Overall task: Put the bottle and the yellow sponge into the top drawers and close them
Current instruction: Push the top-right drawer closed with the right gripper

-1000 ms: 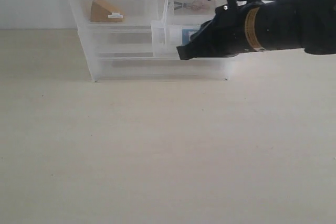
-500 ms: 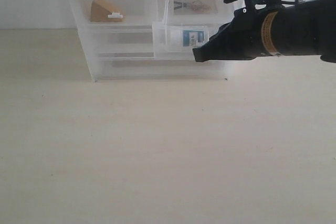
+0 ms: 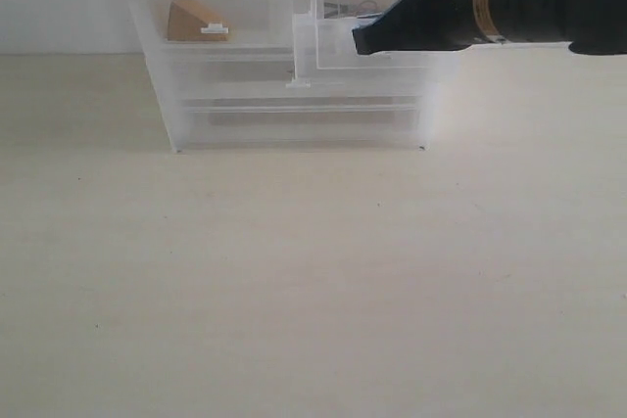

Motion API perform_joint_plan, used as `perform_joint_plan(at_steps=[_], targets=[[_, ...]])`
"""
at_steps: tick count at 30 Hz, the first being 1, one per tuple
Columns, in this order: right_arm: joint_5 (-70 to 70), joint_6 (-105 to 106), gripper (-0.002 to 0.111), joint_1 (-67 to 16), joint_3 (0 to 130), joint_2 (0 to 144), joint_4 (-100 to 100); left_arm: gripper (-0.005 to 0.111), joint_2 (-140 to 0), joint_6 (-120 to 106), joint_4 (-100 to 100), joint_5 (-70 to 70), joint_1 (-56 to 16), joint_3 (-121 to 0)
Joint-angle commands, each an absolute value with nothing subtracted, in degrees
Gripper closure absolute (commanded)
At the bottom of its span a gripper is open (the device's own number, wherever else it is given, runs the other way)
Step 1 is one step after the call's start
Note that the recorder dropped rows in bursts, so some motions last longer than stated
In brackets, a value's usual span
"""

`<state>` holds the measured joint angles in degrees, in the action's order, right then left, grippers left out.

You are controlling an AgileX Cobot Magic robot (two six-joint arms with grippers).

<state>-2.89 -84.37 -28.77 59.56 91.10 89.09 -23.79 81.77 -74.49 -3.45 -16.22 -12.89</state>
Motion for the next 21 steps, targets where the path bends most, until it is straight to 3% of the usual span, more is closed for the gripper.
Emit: perform_joint_plan(at_steps=[1,10,21], targets=[[-3.11,-83.54,0.107,-28.57,61.13,92.71,89.40,0.103,-23.86,81.48,-74.33,-3.02,-16.59,-12.56],[-5.44,-83.41,0.107,-28.57,64.58,96.77,87.43,0.103,-23.86,81.48,-74.53,-2.49,-16.59,-12.56],[7.75,-82.46,0.107,-28.57,53.66,81.20,82.13,0.103,-23.86,81.48,-74.43,-3.21,-16.59,-12.56]])
